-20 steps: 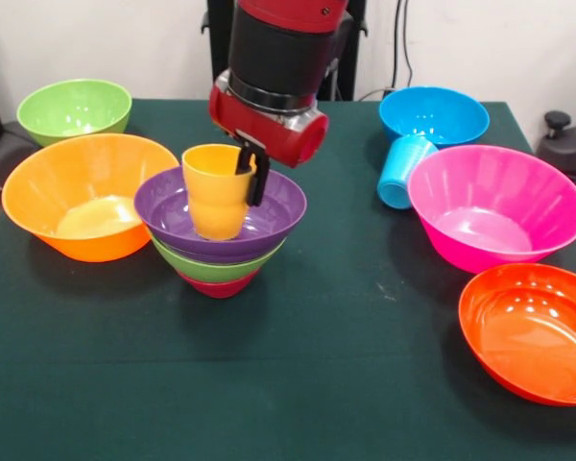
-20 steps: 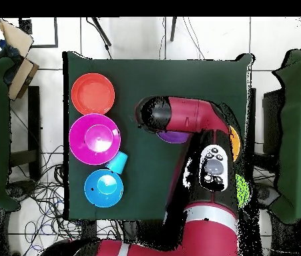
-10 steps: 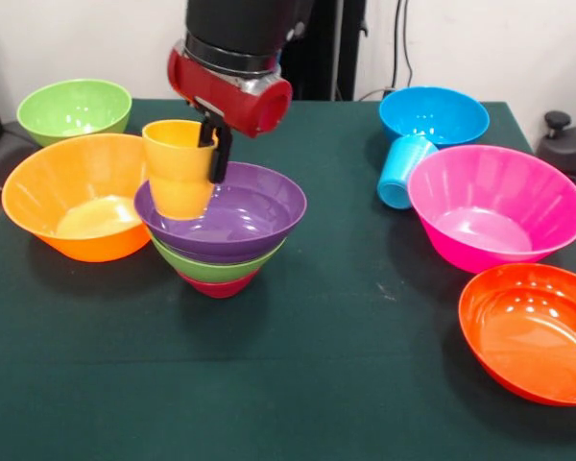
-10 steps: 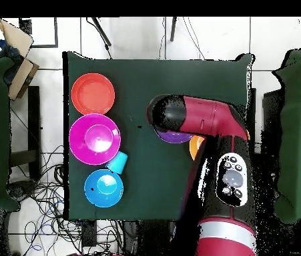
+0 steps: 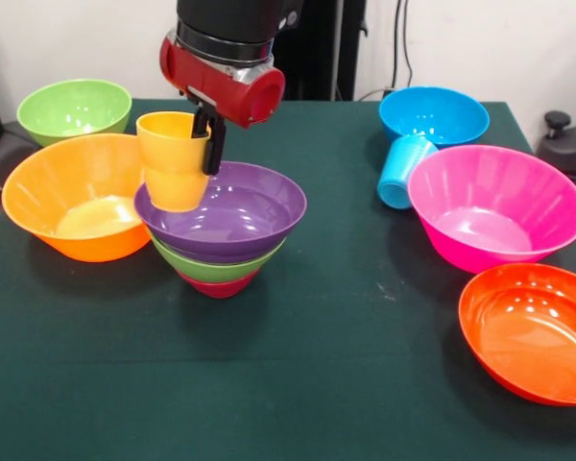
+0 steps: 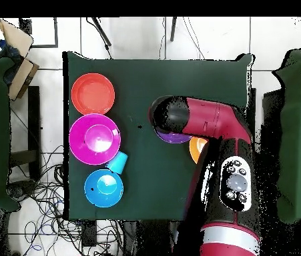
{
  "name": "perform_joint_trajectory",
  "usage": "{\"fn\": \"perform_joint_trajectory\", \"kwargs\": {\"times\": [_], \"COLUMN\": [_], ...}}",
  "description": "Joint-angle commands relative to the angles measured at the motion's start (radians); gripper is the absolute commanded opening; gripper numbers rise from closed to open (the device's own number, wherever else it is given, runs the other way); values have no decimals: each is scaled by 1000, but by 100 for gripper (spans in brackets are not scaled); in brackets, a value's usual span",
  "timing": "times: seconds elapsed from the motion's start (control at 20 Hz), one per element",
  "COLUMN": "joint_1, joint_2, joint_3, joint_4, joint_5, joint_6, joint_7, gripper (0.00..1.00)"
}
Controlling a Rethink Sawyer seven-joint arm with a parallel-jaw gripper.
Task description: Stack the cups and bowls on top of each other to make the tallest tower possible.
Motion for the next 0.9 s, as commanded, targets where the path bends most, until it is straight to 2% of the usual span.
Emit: {"fn": "perform_joint_trajectory", "kwargs": {"times": [0.05,0.5,0.9], "joint_1": [-3,2,-8], "joint_2": [19,14,9], "joint_3": [109,116,139], "joint_4": [100,130,194], "joint_5": [5,14,-6], "joint_6": [50,22,-105], "joint_7": [-38,-14,-14], "gripper": [0,0,0]}}
